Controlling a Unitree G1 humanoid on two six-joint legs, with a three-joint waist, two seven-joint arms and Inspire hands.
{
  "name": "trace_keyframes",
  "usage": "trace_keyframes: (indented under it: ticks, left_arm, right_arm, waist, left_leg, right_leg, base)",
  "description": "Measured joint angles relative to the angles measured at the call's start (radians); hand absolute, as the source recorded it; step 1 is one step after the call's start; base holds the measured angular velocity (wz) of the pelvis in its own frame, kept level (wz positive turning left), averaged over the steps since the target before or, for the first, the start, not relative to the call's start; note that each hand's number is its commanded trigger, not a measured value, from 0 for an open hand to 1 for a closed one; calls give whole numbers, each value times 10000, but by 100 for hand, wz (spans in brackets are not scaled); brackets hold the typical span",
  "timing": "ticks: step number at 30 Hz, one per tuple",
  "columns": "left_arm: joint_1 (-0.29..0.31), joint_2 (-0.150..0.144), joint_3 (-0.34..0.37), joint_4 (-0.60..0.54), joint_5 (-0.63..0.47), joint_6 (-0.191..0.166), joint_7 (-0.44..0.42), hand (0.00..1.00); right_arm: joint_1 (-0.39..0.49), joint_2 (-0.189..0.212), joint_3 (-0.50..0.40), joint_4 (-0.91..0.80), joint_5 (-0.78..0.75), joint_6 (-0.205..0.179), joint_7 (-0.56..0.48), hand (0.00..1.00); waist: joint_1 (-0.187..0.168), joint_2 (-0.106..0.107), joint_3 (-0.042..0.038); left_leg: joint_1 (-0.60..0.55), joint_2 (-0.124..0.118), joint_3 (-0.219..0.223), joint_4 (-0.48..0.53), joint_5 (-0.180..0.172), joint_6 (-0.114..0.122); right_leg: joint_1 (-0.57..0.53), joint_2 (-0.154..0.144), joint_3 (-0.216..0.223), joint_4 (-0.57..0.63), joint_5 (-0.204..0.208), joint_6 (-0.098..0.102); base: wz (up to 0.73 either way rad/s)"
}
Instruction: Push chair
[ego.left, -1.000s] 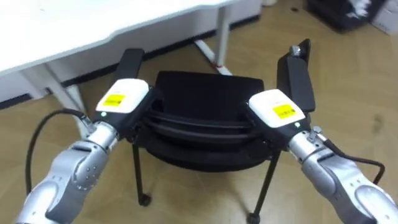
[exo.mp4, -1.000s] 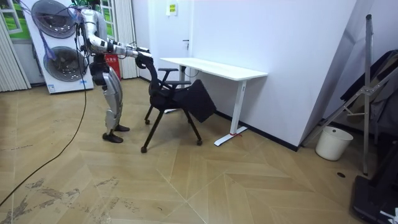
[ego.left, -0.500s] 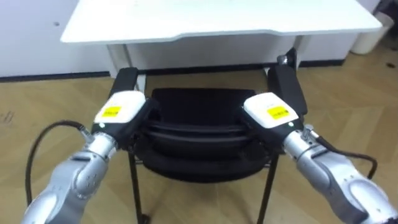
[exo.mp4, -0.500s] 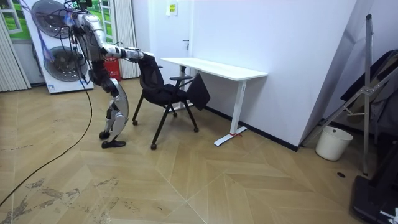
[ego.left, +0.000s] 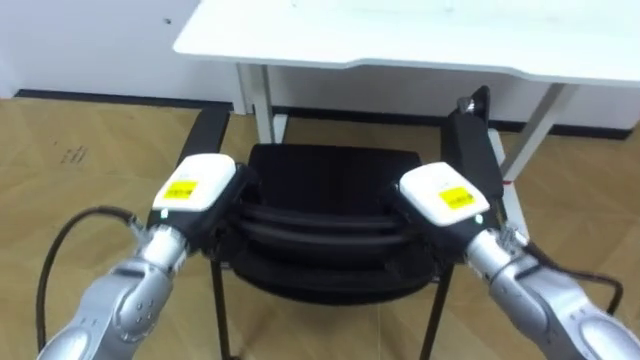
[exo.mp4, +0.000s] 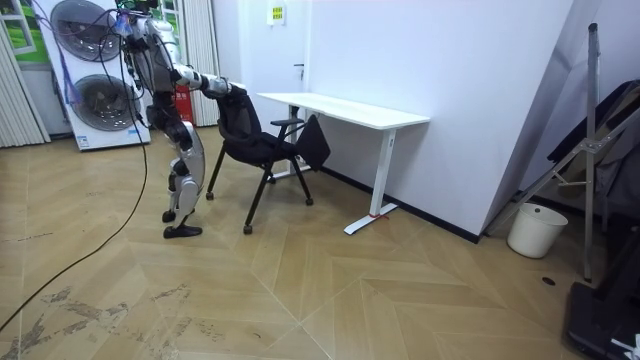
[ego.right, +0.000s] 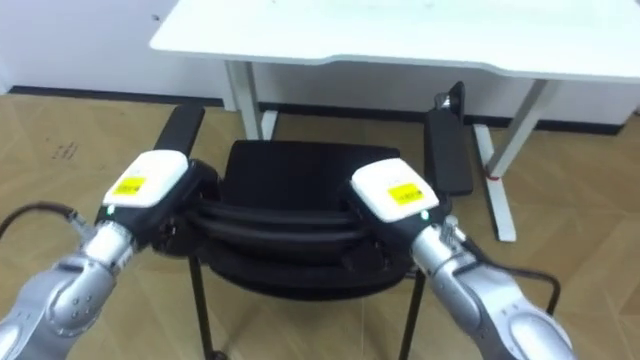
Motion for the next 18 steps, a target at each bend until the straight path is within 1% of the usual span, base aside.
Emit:
trace_keyframes:
  ticks: [1,3,6,7,8,9,10,11,12,13,14,16,17,18]
  left_arm:
    - [3,-2,3,-1,0,0,-32,100]
    - [51,-1,123,-101,9,6,-288,100]
    - [70,-8,286,-191,5,-43,-611,100]
    - [70,2,293,-212,5,-44,-641,100]
    - [69,2,293,-227,9,-33,-698,100]
    - [65,-10,293,-227,7,-22,-749,100]
    - [66,-8,296,-227,2,-24,-764,100]
    - [66,-6,297,-227,3,-26,-808,100]
    - [65,-7,299,-226,12,-25,-823,100]
    - [60,-8,298,-226,10,-26,-830,100]
    - [32,-6,298,-227,1,-21,-880,100]
    - [3,-10,295,-226,-11,2,-955,100]
    - [-2,-10,295,-227,-7,44,-1011,100]
    - [-18,-3,299,-229,-4,61,-1049,100]
  right_arm:
    - [3,30,0,-3,-41,-5,21,100]
    - [2,77,-4,-15,-178,-5,66,100]
    - [1,101,-15,-18,-236,-64,86,100]
    - [2,103,-18,-32,-235,-70,87,100]
    - [1,116,-18,-57,-232,-72,104,100]
    - [-6,107,-18,-57,-228,-93,103,100]
    - [-12,103,-19,-56,-230,-109,101,100]
    - [-12,109,-40,-51,-261,-128,92,100]
    - [-35,119,-65,-43,-345,-161,77,100]
    - [-53,119,-64,-39,-370,-162,70,100]
    - [-118,115,-63,19,-375,-168,67,100]
    - [-210,135,-56,139,-398,-167,75,100]
    - [-244,209,-48,226,-426,-171,70,100]
    - [-267,222,-48,254,-430,-183,56,100]
  waist:
    - [-7,-6,2]
    - [18,-23,11]
    - [47,-18,9]
    - [53,-7,11]
    - [136,12,14]
    - [254,5,22]
    - [303,32,35]
    - [328,101,60]
    - [400,137,88]
    - [437,157,102]
    - [463,198,119]
    - [478,237,145]
    - [516,259,154]
    - [486,354,189]
  left_leg:
    - [99,-37,-7,-143,1,2]
    - [396,-180,-3,-570,33,54]
    - [496,-260,22,-552,14,119]
    - [493,-269,34,-535,-2,143]
    - [523,-307,40,-532,-28,183]
    - [630,-347,147,-590,-43,209]
    - [677,-352,241,-592,-70,251]
    - [768,-361,371,-592,-120,323]
    - [905,-390,545,-589,-150,367]
    - [930,-399,607,-580,-178,386]
    - [964,-382,758,-508,-263,433]
    - [1072,-373,905,-471,-447,485]
    - [1125,-300,1063,-482,-541,551]
    - [1079,-211,1146,-350,-692,607]
  right_leg:
    - [17,-2,39,-46,19,35]
    - [13,-32,318,-124,72,131]
    - [-15,-77,577,-105,92,206]
    - [-22,-88,603,-98,94,219]
    - [-64,-111,737,-53,103,247]
    - [-175,-170,995,76,106,260]
    - [-199,-192,1090,122,112,273]
    - [-197,-213,1206,150,143,328]
    - [-270,-252,1403,229,165,373]
    - [-321,-269,1487,284,175,391]
    - [-382,-289,1604,346,199,433]
    - [-514,-324,1765,484,220,486]
    - [-536,-327,1872,512,246,540]
    - [-542,-320,1855,511,274,591]
  base:
    - [-12]
    - [-19]
    - [-23]
    - [-21]
    - [-38]
    - [-47]
    - [-49]
    - [-38]
    - [-36]
    - [-41]
    - [-37]
    - [-32]
    - [-27]
    - [-26]
